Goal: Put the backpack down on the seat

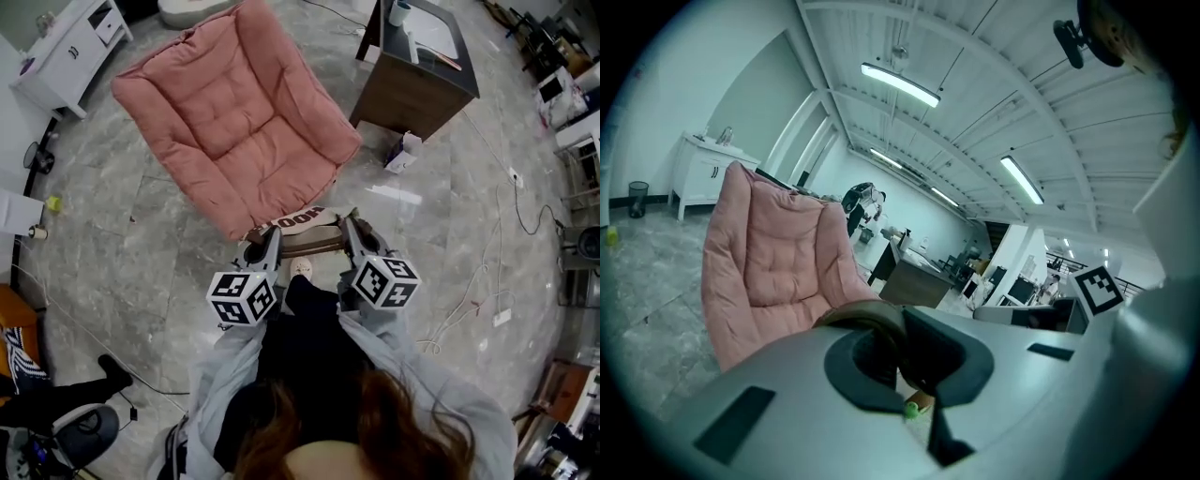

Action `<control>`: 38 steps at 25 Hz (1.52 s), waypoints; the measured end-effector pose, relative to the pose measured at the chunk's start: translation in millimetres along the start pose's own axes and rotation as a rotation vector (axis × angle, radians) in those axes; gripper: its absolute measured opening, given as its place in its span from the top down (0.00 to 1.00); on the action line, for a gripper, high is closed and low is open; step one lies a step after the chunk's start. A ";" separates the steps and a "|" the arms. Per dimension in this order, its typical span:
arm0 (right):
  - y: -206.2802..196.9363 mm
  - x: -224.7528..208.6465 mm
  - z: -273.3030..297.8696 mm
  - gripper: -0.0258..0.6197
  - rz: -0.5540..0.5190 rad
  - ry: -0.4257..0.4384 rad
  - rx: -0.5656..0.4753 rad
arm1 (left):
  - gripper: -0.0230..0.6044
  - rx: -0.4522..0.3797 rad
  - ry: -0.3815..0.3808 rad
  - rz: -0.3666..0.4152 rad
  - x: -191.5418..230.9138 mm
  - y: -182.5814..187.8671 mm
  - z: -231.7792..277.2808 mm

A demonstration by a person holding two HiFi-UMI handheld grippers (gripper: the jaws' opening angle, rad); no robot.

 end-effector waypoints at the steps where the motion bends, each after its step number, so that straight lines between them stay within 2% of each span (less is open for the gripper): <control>1: 5.6 -5.1 6.8 0.95 0.005 0.005 -0.003 | 0.94 0.001 -0.003 -0.003 -0.6 3.1 7.8; 12: 71.5 -33.1 56.8 0.95 -0.044 0.082 0.027 | 0.94 -0.049 -0.015 -0.004 -15.8 43.8 60.1; 17: 98.5 -30.6 56.3 0.95 -0.007 0.111 -0.028 | 0.94 -0.084 -0.068 -0.002 -25.5 69.8 67.9; 22: 112.1 -33.2 62.0 0.95 0.000 0.147 -0.060 | 0.94 -0.091 -0.088 0.025 -28.4 94.1 85.1; 26: 127.4 -30.1 80.1 0.95 -0.031 0.158 -0.079 | 0.94 -0.094 -0.095 0.042 -19.8 119.2 103.8; 33: 149.1 -22.7 131.1 0.95 -0.055 0.166 -0.068 | 0.94 -0.052 -0.114 0.047 9.4 158.9 138.2; 38: 158.7 -13.0 171.4 0.95 -0.054 0.136 -0.030 | 0.94 -0.022 -0.111 0.016 39.5 186.5 161.5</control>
Point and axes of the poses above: the fingertips, and each gripper's own axes: z forward along the fingers, x to its left, y out of its top, the point moved 7 cm from there along -z, backward along the fingers, and after that the axes turned 9 degrees about -z, right-handed, at the moved point
